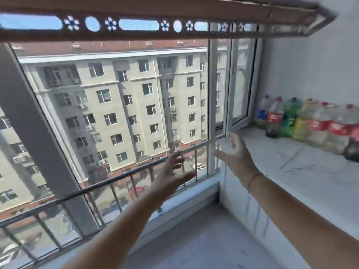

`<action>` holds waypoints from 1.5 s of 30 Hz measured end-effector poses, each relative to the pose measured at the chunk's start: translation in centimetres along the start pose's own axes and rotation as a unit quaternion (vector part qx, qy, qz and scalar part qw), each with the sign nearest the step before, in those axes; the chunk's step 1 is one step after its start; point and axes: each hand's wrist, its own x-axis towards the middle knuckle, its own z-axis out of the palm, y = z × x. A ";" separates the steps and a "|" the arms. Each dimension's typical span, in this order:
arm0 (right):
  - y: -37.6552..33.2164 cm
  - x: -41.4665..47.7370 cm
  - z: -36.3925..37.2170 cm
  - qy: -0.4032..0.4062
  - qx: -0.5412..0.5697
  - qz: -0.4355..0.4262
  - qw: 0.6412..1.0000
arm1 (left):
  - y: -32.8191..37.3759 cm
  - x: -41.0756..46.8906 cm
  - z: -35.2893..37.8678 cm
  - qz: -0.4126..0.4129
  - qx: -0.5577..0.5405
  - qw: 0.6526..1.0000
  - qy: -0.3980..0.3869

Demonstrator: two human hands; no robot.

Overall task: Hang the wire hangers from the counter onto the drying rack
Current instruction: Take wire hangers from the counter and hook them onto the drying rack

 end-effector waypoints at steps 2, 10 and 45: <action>2.2 0.4 -4.0 0.018 -0.022 0.007 1.000 | -0.1 1.8 4.6 0.002 -0.009 1.000 -0.015; 11.3 1.0 -18.1 0.093 -0.060 0.085 0.990 | 1.2 7.9 20.9 0.003 -0.025 0.994 -0.104; 39.8 -2.0 -55.9 0.457 -0.146 0.441 0.759 | -1.3 29.4 69.1 -0.023 0.001 0.874 -0.486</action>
